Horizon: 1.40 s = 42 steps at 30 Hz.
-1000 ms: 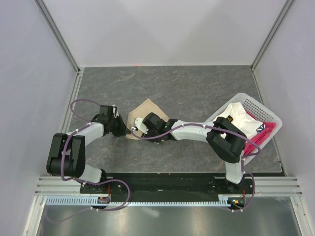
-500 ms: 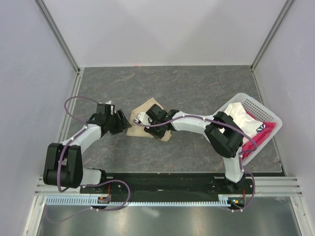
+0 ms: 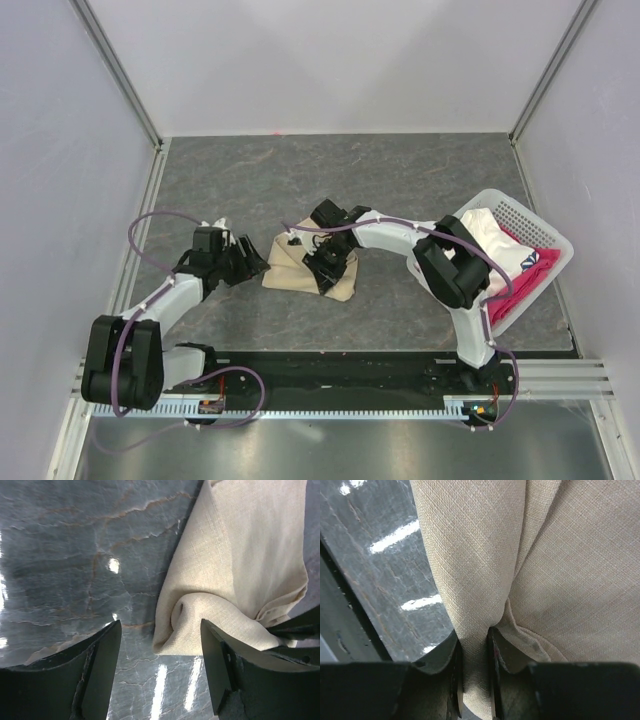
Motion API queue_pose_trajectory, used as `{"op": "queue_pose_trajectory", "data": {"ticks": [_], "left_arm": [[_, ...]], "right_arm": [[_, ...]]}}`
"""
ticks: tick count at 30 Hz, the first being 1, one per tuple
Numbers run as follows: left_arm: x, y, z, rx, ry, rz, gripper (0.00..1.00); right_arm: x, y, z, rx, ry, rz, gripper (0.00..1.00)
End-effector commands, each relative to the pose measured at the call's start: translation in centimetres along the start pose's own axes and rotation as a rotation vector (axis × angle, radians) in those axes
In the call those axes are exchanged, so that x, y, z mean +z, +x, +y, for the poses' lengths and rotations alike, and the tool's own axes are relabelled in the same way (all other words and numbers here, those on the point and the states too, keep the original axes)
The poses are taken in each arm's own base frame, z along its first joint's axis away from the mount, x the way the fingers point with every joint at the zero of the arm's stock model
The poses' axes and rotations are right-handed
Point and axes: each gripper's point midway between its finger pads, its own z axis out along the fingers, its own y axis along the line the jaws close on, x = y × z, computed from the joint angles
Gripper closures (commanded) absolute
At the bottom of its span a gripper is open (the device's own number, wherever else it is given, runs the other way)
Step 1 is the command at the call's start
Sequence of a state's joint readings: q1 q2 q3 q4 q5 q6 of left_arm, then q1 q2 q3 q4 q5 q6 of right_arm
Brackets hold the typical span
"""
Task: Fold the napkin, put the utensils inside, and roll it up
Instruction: Roll the napkin with the utensil
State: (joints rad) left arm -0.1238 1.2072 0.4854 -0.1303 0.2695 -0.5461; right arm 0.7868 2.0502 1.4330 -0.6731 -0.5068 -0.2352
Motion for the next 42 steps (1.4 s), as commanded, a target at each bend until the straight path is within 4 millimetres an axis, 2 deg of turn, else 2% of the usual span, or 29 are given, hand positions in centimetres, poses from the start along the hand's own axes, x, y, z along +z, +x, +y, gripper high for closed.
{"op": "queue_pose_trajectory", "data": {"ticks": [1, 7, 8, 11, 12, 14, 15, 17, 18, 21, 22, 23, 25, 26, 27, 28, 29, 30, 31, 36, 39, 42], "left_arm": [[0.2, -0.1, -1.8, -0.002, 0.118, -0.014, 0.28], [1.1, 1.1, -1.4, -0.019, 0.116, 0.048, 0.29], [1.3, 0.8, -1.5, -0.018, 0.125, 0.036, 0.3], [1.9, 0.9, -1.6, -0.026, 0.135, 0.049, 0.35], [1.9, 1.0, -1.9, -0.027, 0.153, 0.063, 0.43], [2.1, 1.4, -2.0, -0.033, 0.163, 0.087, 0.53], [2.1, 1.6, -2.1, -0.036, 0.171, 0.098, 0.62], [2.1, 2.0, -2.0, -0.036, 0.169, 0.107, 0.74], [2.1, 2.2, -1.8, -0.04, 0.164, 0.112, 0.85], [2.1, 2.5, -1.6, -0.046, 0.155, 0.12, 0.98], [2.1, 2.4, -1.5, -0.047, 0.148, 0.117, 0.98], [2.2, 2.4, -1.4, -0.047, 0.142, 0.12, 0.98], [2.2, 2.1, -1.4, -0.047, 0.133, 0.123, 0.98], [2.2, 2.2, -1.4, -0.046, 0.13, 0.129, 0.98], [2.3, 1.8, -1.5, -0.043, 0.128, 0.123, 0.98], [2.3, 2.1, -1.3, -0.052, 0.115, 0.141, 0.98], [2.3, 2.1, -1.3, -0.052, 0.115, 0.144, 0.98], [2.4, 2.0, -1.4, -0.051, 0.116, 0.145, 0.98], [2.5, 2.1, -1.3, -0.055, 0.111, 0.153, 0.98], [2.6, 1.9, -1.3, -0.052, 0.106, 0.156, 0.98], [2.6, 1.8, -1.4, -0.053, 0.105, 0.157, 0.98], [2.6, 2.0, -1.3, -0.05, 0.104, 0.161, 0.98]], "right_arm": [[1.6, 3.6, 1.4, 0.105, -0.12, 0.135, 0.8], [1.7, 3.3, 1.2, 0.104, -0.133, 0.124, 0.8], [1.8, 3.2, 1.1, 0.104, -0.135, 0.122, 0.81], [1.7, 3.1, 1.0, 0.099, -0.138, 0.116, 0.81], [1.6, 3.0, 0.9, 0.101, -0.144, 0.11, 0.81], [1.4, 2.6, 0.8, 0.097, -0.141, 0.096, 0.8], [1.4, 2.5, 0.6, 0.096, -0.129, 0.093, 0.8], [0.9, 1.5, 0.1, 0.093, -0.091, 0.067, 0.78], [0.7, 1.2, -0.2, 0.096, -0.074, 0.055, 0.76], [-0.5, -0.5, -0.7, 0.084, -0.001, -0.001, 0.61], [-0.9, -1.2, -1.2, 0.073, 0.041, -0.03, 0.52], [-2.0, -1.8, -1.1, 0.061, 0.073, -0.062, 0.47], [-2.9, -3.3, -0.9, 0.021, 0.133, -0.126, 0.41], [-4.1, -3.5, -1.3, 0.001, 0.221, -0.149, 0.41], [-4.2, -4.0, -0.3, -0.045, 0.254, -0.164, 0.4], [-4.6, -4.9, -0.2, -0.089, 0.308, -0.201, 0.38], [-5.4, -4.8, -0.4, -0.116, 0.395, -0.213, 0.36], [-4.9, -4.9, 0.8, -0.173, 0.421, -0.213, 0.36], [-4.9, -5.6, 1.2, -0.216, 0.452, -0.241, 0.35], [-2.6, -4.9, 2.3, -0.307, 0.518, -0.201, 0.32], [-1.1, -4.4, 2.0, -0.331, 0.531, -0.157, 0.32], [-0.5, -4.2, 0.9, -0.337, 0.581, -0.131, 0.31]]}}
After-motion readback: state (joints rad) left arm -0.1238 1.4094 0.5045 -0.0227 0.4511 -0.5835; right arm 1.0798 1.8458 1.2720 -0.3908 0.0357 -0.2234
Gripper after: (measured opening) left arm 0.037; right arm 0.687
